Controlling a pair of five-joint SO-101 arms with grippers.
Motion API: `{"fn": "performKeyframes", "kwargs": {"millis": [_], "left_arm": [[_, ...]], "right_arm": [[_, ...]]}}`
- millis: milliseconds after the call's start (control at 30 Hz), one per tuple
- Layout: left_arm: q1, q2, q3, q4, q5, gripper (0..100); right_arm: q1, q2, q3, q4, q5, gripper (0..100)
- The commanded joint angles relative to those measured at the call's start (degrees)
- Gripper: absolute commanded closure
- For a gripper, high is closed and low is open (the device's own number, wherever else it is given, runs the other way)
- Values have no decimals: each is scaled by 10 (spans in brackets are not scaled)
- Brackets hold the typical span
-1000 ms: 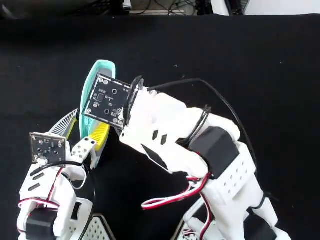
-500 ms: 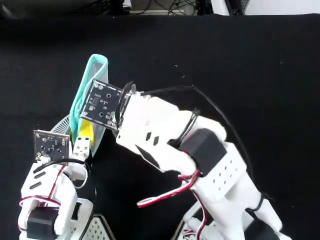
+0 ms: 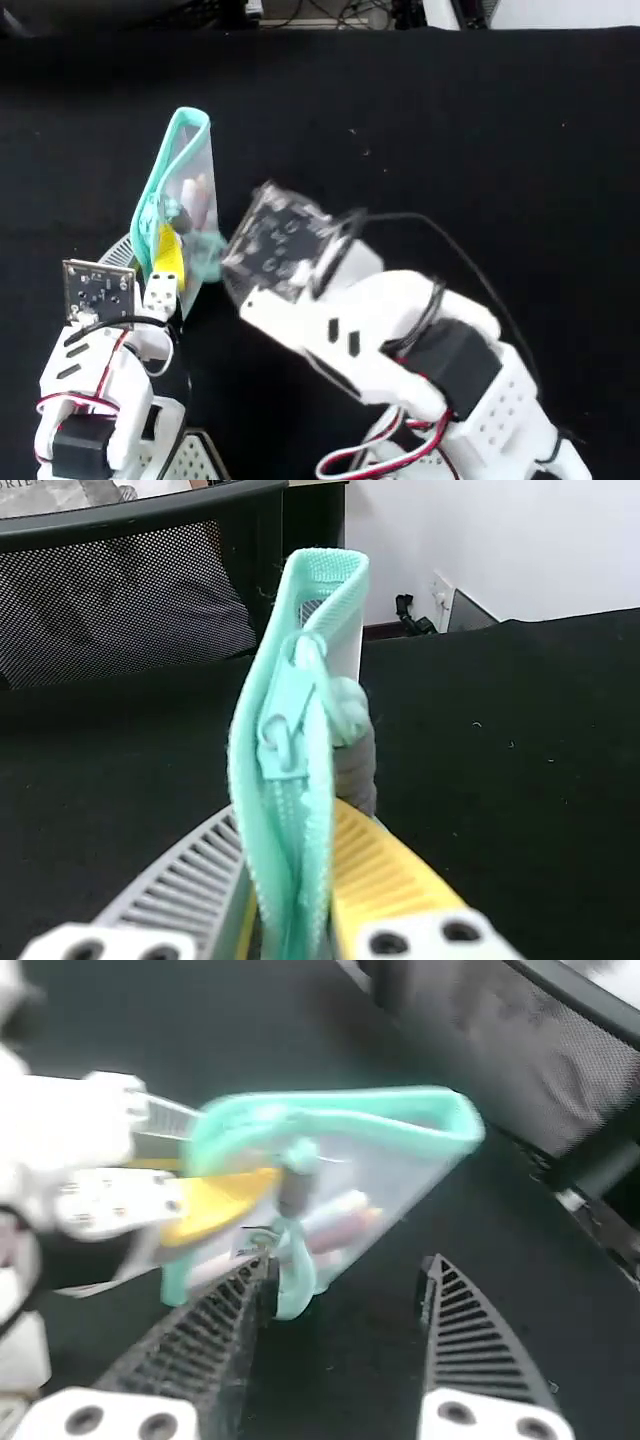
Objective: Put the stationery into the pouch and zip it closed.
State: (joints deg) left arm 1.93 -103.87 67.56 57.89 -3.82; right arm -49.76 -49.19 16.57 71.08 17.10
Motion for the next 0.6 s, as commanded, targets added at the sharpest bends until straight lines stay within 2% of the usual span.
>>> {"fn": "performKeyframes", "kwargs": {"millis": [0,100,267,400,567], "left_arm": [[-3,-3,1,-15,-4,964],[9,-3,7,-15,-5,965],[60,-3,16,0,-9,967],[62,-3,22,4,-40,968],[66,-3,22,5,-42,968]], "right_arm": [[-23,-5,1,-20,-11,772],[-23,19,9,-71,-15,772],[-23,51,31,-156,-63,773],[-22,51,33,-162,-63,773],[8,51,68,-184,-62,773]]}}
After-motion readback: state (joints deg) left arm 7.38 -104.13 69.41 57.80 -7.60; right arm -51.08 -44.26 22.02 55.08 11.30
